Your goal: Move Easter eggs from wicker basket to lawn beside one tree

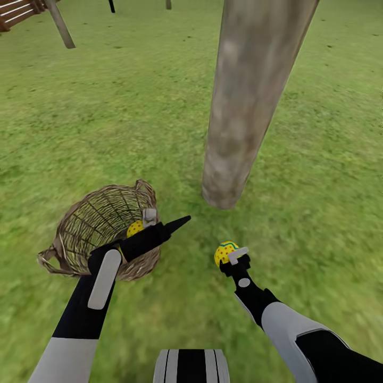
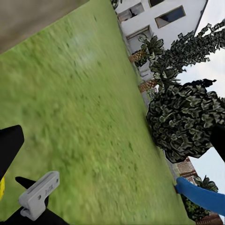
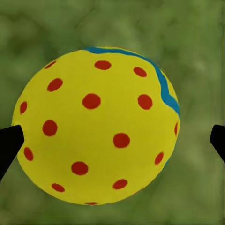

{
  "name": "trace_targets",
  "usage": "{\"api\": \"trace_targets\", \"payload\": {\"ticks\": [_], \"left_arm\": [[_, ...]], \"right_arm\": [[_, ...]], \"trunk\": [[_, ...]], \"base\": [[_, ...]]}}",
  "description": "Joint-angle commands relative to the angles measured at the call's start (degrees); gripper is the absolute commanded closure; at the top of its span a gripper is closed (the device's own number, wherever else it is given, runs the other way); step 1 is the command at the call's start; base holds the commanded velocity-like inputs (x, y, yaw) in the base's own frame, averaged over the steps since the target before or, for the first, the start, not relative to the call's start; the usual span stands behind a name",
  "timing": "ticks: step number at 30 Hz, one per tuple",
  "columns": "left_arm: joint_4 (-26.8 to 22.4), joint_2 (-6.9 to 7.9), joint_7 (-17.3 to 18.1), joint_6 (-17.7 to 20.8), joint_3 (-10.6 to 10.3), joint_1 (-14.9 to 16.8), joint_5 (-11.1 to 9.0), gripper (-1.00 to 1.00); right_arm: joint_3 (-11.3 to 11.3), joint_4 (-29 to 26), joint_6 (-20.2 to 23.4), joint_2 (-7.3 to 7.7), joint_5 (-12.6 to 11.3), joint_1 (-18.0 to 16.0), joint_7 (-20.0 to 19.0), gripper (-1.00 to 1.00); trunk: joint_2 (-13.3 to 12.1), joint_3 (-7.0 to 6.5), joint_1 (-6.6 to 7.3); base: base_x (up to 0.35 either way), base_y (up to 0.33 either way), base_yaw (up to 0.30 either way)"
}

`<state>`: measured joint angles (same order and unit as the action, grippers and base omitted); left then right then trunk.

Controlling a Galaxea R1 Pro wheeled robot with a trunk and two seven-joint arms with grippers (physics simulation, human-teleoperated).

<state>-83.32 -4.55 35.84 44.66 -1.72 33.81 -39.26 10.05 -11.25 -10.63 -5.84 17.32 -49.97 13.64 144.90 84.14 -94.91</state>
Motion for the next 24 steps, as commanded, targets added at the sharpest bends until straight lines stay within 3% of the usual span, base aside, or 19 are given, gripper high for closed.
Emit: {"api": "trace_targets", "payload": {"ticks": [1,7,9,12,13,14,17,18,20,24], "left_arm": [[0.0,-0.02,-0.02,0.39,0.03,0.02,-0.2,-1.0],[0.23,-0.11,-0.49,1.02,-0.75,0.1,-0.2,-1.0],[0.38,-0.13,-0.57,1.01,-0.7,0.15,-0.27,-1.0],[0.43,-0.19,-0.59,1.04,-0.61,0.26,-0.83,-1.0],[0.46,-0.19,-0.59,1.04,-0.58,0.73,-1.03,-1.0],[0.49,-0.15,-0.59,1.04,-0.58,0.9,-1.1,-1.0],[0.46,-0.11,-0.59,1.17,-0.37,1.15,-1.16,-1.0],[0.46,-0.11,-0.59,1.17,-0.33,1.31,-1.15,-1.0],[0.51,-0.05,-0.59,1.21,-0.28,2.06,-1.09,-1.0],[0.48,-0.03,-0.59,1.38,-0.23,2.27,-1.13,-1.0]], "right_arm": [[0.32,0.09,-0.06,0.03,0.17,-0.04,0.42,-1.0],[0.17,-1.41,0.06,0.03,0.03,-0.04,0.34,-1.0],[-1.55,-2.24,0.32,-0.12,0.0,-0.04,0.17,-1.0],[-9.68,-3.95,0.64,-0.01,0.0,-0.04,-0.39,-1.0],[-14.48,-5.11,0.75,-0.02,0.05,-0.04,-1.38,-1.0],[-17.32,-5.98,1.14,0.08,0.07,-0.04,-3.04,-1.0],[-28.25,-11.93,11.61,0.71,0.0,-0.04,-17.25,-1.0],[-32.4,-14.22,16.89,1.15,0.06,-0.04,-24.14,-1.0],[-35.83,-18.28,24.3,2.0,0.18,0.0,-32.92,-1.0],[-36.56,-22.65,29.37,2.29,0.25,0.47,-35.6,-1.0]], "trunk": [[0.01,0.03,0.01],[-0.01,-0.41,0.06],[-0.04,-0.85,0.11],[-0.08,-1.52,0.19],[-0.09,-1.74,0.22],[-0.11,-1.96,0.24],[-0.15,-2.63,0.32],[-0.16,-2.85,0.34],[-0.19,-3.29,0.4],[-0.24,-4.18,0.5]], "base": [[0.0,0.0,0.0],[0.0,0.0,0.0],[0.0,0.0,0.0],[0.0,0.0,0.0],[0.0,0.0,0.0],[0.0,0.0,0.0],[0.0,0.0,0.0],[0.0,0.0,0.0],[0.0,0.0,0.0],[0.0,0.0,0.0]]}}
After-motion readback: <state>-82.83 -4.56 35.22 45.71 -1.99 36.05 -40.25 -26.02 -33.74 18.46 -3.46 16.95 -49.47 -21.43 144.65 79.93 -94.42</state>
